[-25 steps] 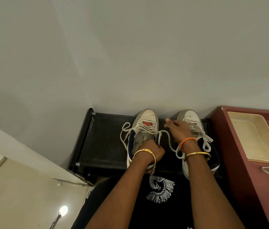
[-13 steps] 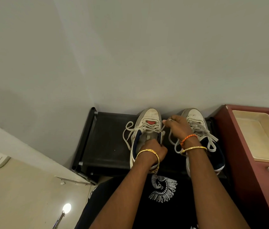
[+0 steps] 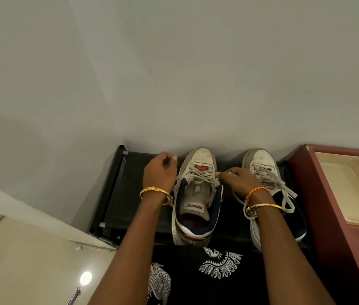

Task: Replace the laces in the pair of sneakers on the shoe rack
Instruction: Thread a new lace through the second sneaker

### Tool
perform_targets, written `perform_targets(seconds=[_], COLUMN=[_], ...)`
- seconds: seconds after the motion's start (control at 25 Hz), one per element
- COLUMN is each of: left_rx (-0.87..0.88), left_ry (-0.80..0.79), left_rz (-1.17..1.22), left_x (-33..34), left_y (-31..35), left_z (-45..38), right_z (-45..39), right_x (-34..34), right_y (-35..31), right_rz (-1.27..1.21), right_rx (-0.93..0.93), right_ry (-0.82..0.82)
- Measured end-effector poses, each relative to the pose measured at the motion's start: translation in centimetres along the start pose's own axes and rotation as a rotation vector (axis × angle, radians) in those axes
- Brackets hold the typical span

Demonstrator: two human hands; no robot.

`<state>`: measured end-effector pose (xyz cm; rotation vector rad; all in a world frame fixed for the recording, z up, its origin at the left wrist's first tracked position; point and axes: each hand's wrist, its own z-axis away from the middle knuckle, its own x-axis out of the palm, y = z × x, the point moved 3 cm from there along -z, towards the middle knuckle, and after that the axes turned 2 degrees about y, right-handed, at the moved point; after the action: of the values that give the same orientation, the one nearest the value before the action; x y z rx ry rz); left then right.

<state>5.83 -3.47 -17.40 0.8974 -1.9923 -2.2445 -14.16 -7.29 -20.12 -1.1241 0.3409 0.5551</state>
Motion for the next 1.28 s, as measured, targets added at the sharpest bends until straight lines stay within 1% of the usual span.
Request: perform_targets(seconds=[0.12, 0.16, 0.32, 0.4, 0.48, 0.56, 0.64, 0.76, 0.8, 0.84, 0.92, 0.96, 1.08, 1.2, 1.28], left_rx=[-0.240, -0.263, -0.195, -0.121, -0.121, -0.133, -0.133, -0.193, -0.211, -0.209, -0.133, -0.084, 0.025, 0.073, 0.080], left_ry=[-0.354, -0.399, -0.349, -0.250, -0.115, -0.028, -0.007, -0.068, -0.076, -0.060, 0.024, 0.063, 0.139, 0.095, 0.057], left_rz=[-0.067, -0.068, -0.138, -0.206, -0.262, -0.333, -0.382, -0.362, -0.309, -0.231, -0.116, -0.092, -0.053, -0.096, -0.119], left_x=[1.4, 1.8, 2.3, 2.1, 1.7, 1.5, 1.4, 1.5, 1.5, 1.5, 1.3, 1.2, 0.9, 1.1, 1.3], left_y=[-3.1, -3.0, -3.3, -3.8, -3.9, -3.9, -3.7, -3.7, -3.9, -3.8, -3.1, -2.6, -1.6, -0.7, -0.4], left_z=[-0.4, -0.1, -0.7, -1.2, -1.1, -1.0, -0.8, -0.5, -0.5, -0.3, 0.1, 0.4, 1.6, 3.5, 4.1], right_z=[0.0, -0.1, -0.1, 0.0, 0.1, 0.2, 0.7, 1.3, 1.5, 1.7, 2.2, 2.7, 4.2, 5.1, 5.7], right_x=[0.4, 0.5, 0.5, 0.5, 0.4, 0.4, 0.5, 0.5, 0.0, -0.8, -2.2, -2.6, -2.8, -2.6, -2.5], right_y=[-0.3, -0.4, -0.2, 0.3, 0.7, 1.0, 1.1, 0.9, 0.9, 1.0, 1.2, 1.2, 1.0, 0.8, 0.9], right_rz=[0.005, -0.001, -0.020, -0.013, 0.015, 0.053, 0.078, 0.113, 0.073, -0.054, -0.453, -0.597, -0.810, -0.956, -0.939], right_rx=[-0.031, -0.038, -0.023, -0.010, -0.008, -0.013, -0.031, -0.091, -0.076, -0.019, 0.116, 0.125, 0.049, 0.023, 0.025], right_ry=[-0.043, -0.042, -0.012, 0.016, 0.057, 0.117, 0.165, 0.220, 0.243, 0.258, 0.220, 0.181, 0.047, -0.045, -0.031])
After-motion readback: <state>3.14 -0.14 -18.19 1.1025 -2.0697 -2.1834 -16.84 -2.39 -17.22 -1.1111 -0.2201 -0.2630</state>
